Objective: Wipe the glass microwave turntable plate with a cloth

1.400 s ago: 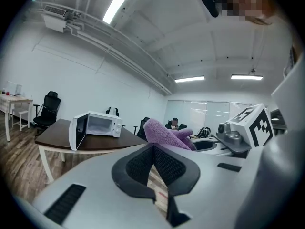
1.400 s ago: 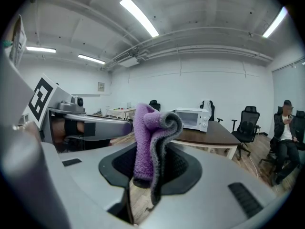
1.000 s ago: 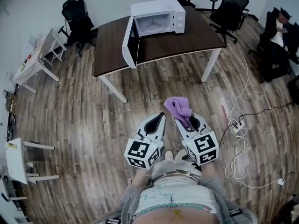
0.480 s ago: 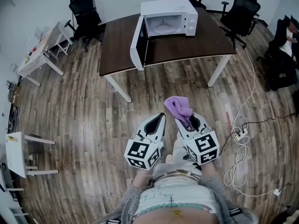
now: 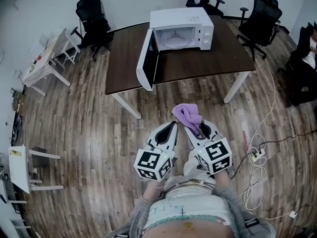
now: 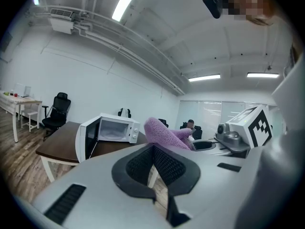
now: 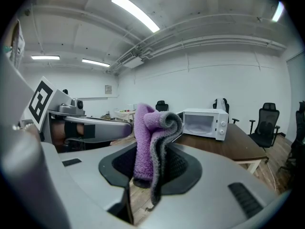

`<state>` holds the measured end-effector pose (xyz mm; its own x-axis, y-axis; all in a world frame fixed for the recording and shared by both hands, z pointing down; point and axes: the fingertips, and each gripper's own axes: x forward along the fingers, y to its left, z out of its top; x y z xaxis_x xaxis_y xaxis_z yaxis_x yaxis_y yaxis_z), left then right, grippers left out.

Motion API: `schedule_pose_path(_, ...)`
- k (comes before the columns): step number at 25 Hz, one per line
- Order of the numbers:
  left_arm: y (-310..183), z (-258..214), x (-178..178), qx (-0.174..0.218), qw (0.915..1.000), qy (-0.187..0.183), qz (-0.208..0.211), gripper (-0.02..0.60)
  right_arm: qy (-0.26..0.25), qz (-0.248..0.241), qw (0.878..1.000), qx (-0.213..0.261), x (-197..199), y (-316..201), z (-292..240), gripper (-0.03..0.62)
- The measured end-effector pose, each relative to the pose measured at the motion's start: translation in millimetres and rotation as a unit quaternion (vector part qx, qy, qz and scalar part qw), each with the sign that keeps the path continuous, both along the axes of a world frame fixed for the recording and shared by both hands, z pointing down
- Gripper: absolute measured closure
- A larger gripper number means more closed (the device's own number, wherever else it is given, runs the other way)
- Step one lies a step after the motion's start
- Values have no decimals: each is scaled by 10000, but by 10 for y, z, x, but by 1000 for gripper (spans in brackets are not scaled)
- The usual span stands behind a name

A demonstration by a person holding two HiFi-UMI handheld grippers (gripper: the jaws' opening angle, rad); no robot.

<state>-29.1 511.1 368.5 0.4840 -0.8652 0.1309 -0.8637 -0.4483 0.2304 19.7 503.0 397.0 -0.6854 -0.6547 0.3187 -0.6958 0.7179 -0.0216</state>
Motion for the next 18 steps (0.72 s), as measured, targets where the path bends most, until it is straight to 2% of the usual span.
schedule_pose_path(11, -773, -47, 131, 53, 9986, -224, -483, 571, -52, -391, 9992, 105, 155, -812, -85, 474)
schedule_pose_path(14, -912, -43, 232, 72, 9982, -282, -533, 571, -80, -434, 9987, 240, 285, -982, -149, 474)
schedule_pose_path(18, -1007, 35, 316, -16, 9976, -239, -657, 571, -172, -522, 9983, 169, 380, -1155, -117, 474)
